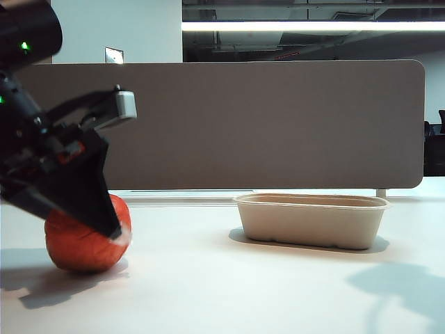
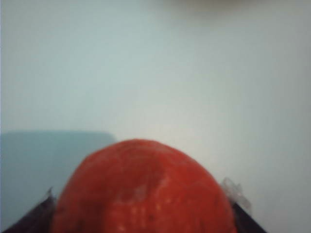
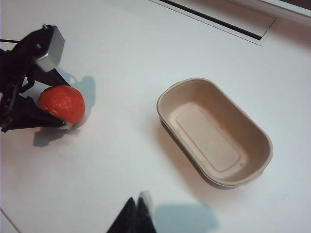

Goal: Pick up the orange and place it into the paper lunchbox.

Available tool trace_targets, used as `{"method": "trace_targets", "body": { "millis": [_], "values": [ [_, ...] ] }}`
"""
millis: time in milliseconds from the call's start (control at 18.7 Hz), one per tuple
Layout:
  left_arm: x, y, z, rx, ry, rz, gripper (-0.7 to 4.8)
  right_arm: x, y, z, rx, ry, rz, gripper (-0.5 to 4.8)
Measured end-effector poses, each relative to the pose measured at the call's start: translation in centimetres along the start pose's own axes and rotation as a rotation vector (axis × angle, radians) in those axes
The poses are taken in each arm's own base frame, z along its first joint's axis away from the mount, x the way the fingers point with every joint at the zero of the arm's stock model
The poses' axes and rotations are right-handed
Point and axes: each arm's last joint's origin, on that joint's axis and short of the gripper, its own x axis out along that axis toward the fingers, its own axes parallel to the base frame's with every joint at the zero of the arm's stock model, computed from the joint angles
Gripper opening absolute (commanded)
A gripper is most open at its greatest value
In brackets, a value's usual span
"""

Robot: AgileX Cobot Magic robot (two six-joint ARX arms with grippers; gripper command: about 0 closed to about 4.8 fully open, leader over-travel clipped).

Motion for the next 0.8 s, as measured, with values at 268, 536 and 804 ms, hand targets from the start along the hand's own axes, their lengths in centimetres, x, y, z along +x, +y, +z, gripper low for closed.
{"method": "trace_targets", "body": {
  "millis": [268,536,804],
  "values": [
    [0.6,0.1,-0.1,-0.003,0.01,-0.01,3.91,0.0,0.0,0.0,0.0,0.001,0.0,-0.06],
    [0.6,0.0,0.2,0.003,-0.032,-0.078,3.92,0.0,0.0,-0.3,-0.001,0.03,-0.003,-0.06],
    [-0.2,0.2,2.8,-0.04,-0.142,-0.081,3.93,-0.1,-0.2,-1.1,-0.006,0.11,-0.046,-0.06]
  ]
}}
